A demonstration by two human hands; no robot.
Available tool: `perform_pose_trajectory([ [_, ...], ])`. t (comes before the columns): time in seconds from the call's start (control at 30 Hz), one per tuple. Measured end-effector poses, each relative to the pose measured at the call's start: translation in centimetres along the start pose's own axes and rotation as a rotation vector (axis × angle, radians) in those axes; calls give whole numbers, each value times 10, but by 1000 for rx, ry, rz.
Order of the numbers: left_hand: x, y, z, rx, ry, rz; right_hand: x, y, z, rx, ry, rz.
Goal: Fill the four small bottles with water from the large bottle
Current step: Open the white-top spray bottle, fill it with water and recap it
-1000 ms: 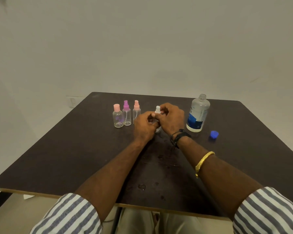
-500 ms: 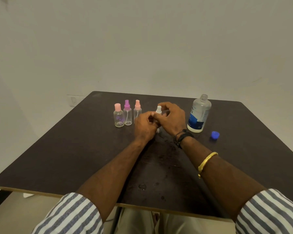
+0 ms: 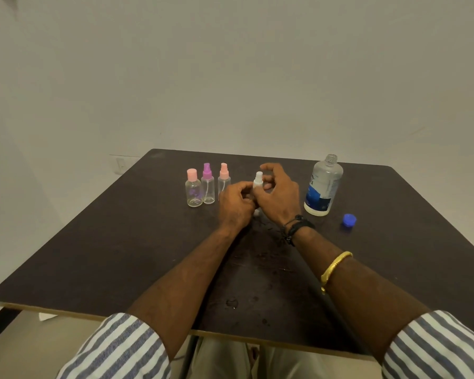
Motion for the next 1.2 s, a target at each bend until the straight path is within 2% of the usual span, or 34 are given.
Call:
perform_pose_trajectory([
  [0.23,1,1,-1,2,30,-32,0,-2,10,-52,-21,-60],
  [0.53,5,-1,1,0,45,-70,3,-2,8,57,2,-60],
  [0.73,3,-1,1,3,18,-37,4,-4,9,7,-9,-164],
  [0.83,3,-1,1,8,40,-63,5,-2,11,-6,-28,-138],
  [1.2,5,-1,0,-7,65,-90,10,-2,6,93,36,-107],
])
Point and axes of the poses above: each hand's wrist, its own z-axis towards the middle knuckle, its own y-axis out of the back of the hand, x = y × z, the point moved 7 cm from there along z, towards the middle knuckle, and after that the axes turned 13 degrees about -y, right-handed, at the moved point
